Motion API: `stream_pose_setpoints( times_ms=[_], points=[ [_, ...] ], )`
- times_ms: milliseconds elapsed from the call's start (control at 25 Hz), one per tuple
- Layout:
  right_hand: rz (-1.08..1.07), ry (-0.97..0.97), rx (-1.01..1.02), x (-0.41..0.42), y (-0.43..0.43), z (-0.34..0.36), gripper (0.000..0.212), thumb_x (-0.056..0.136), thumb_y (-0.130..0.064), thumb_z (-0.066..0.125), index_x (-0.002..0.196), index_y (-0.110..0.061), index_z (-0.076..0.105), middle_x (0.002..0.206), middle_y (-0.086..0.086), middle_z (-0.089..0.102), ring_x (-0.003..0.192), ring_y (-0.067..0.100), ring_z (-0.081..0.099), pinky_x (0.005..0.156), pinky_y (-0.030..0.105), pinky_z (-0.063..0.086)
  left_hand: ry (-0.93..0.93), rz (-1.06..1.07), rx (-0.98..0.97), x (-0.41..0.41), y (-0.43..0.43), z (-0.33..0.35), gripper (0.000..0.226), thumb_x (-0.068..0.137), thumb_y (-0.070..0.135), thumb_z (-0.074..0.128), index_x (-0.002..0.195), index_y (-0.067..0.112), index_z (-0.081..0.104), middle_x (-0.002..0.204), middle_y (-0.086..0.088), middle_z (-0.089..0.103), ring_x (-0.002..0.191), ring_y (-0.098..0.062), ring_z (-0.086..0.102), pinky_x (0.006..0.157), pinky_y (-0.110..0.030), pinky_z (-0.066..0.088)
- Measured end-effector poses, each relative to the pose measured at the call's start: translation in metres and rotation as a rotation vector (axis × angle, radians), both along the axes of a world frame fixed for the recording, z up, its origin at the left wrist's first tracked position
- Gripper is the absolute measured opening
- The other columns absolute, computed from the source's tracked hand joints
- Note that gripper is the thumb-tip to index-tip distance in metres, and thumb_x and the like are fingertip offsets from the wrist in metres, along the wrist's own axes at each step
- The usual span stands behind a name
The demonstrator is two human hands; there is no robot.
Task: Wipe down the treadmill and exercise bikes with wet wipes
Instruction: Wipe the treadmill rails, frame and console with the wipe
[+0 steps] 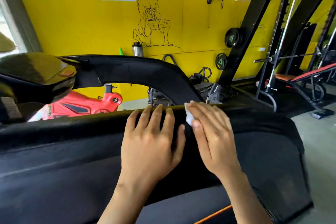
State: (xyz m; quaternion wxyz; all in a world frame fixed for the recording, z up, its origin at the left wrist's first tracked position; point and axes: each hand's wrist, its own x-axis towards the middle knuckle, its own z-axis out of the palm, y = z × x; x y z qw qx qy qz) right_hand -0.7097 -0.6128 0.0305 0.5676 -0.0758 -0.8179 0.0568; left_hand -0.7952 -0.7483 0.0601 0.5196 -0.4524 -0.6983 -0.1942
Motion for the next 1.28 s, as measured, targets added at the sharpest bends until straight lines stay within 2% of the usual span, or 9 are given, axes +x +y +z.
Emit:
stream_pose_setpoints(
  times_ms=[200,360,440,600,800,960,1000,1160,1280],
  points=[
    [-0.184,0.143,-0.265,0.040,0.098,-0.014,0.041,0.100,-0.021,0.032,0.112,-0.004,0.067,0.115,0.008,0.067,0.111,0.028,0.060,0.096,0.055,0.042,0.008,0.017,-0.024,0.029,0.057,-0.010,0.041,0.093,0.034,0.049,0.105,0.002,0.069,0.110,-0.019,0.068,0.099,-0.037,0.065,0.089,-0.045,0.045],
    [0.059,-0.005,-0.041,0.038,0.081,-0.015,0.042,0.102,-0.024,0.032,0.125,-0.005,0.061,0.130,0.006,0.060,0.125,0.022,0.052,0.109,0.042,0.034,0.019,-0.010,-0.008,0.044,0.088,-0.018,0.038,0.093,0.032,0.050,0.106,0.002,0.070,0.113,-0.018,0.068,0.103,-0.036,0.065,0.091,-0.046,0.046],
    [0.052,0.000,0.040,0.054,0.113,-0.031,0.042,0.103,-0.024,0.029,0.130,-0.005,0.056,0.136,0.006,0.054,0.130,0.020,0.048,0.110,0.044,0.033,0.041,-0.015,0.014,0.050,0.096,-0.022,0.036,0.092,0.029,0.051,0.106,0.002,0.071,0.113,-0.017,0.068,0.104,-0.035,0.065,0.092,-0.047,0.045],
    [-0.136,0.255,-0.312,0.065,0.144,-0.060,0.041,0.102,-0.021,0.029,0.130,-0.004,0.053,0.136,0.003,0.051,0.131,0.019,0.044,0.110,0.054,0.028,0.064,-0.025,0.046,0.059,0.108,-0.028,0.032,0.091,0.024,0.053,0.106,0.002,0.071,0.114,-0.015,0.068,0.105,-0.035,0.065,0.094,-0.049,0.044],
    [-0.011,0.142,0.107,0.066,0.152,-0.084,0.041,0.104,-0.024,0.030,0.142,-0.010,0.040,0.146,0.007,0.040,0.140,0.024,0.034,0.115,0.045,0.025,0.061,-0.090,0.005,0.074,0.137,-0.036,0.030,0.090,0.021,0.055,0.106,0.001,0.071,0.116,-0.017,0.067,0.108,-0.034,0.065,0.095,-0.049,0.044],
    [-0.211,0.372,-0.407,0.086,0.198,-0.107,0.043,0.105,-0.021,0.026,0.136,-0.001,0.047,0.143,0.011,0.046,0.139,0.027,0.035,0.114,0.053,0.026,0.050,-0.093,-0.013,0.085,0.156,-0.040,0.031,0.089,0.021,0.056,0.108,0.001,0.071,0.117,-0.018,0.066,0.109,-0.034,0.064,0.096,-0.050,0.043],
    [-0.188,0.365,-0.424,0.086,0.195,-0.097,0.042,0.104,-0.020,0.027,0.133,0.000,0.051,0.140,0.011,0.049,0.136,0.028,0.038,0.114,0.050,0.025,0.049,-0.089,-0.025,0.088,0.163,-0.041,0.032,0.089,0.022,0.056,0.109,0.001,0.070,0.117,-0.018,0.066,0.109,-0.035,0.063,0.097,-0.050,0.042],
    [0.068,0.034,-0.052,0.092,0.196,-0.061,0.044,0.104,-0.024,0.027,0.129,-0.003,0.056,0.134,0.008,0.057,0.128,0.022,0.049,0.111,0.042,0.032,0.045,-0.118,-0.112,0.099,0.195,-0.045,0.035,0.089,0.024,0.055,0.112,0.002,0.069,0.119,-0.020,0.065,0.111,-0.037,0.062,0.097,-0.051,0.042],
    [-0.024,0.110,-0.377,0.113,0.249,-0.088,0.043,0.103,-0.031,0.027,0.125,-0.012,0.059,0.126,0.000,0.061,0.122,0.017,0.053,0.104,0.045,0.038,0.054,-0.106,-0.151,0.105,0.210,-0.047,0.035,0.089,0.024,0.055,0.111,0.002,0.069,0.118,-0.020,0.065,0.110,-0.037,0.062,0.096,-0.052,0.043]
  ],
)
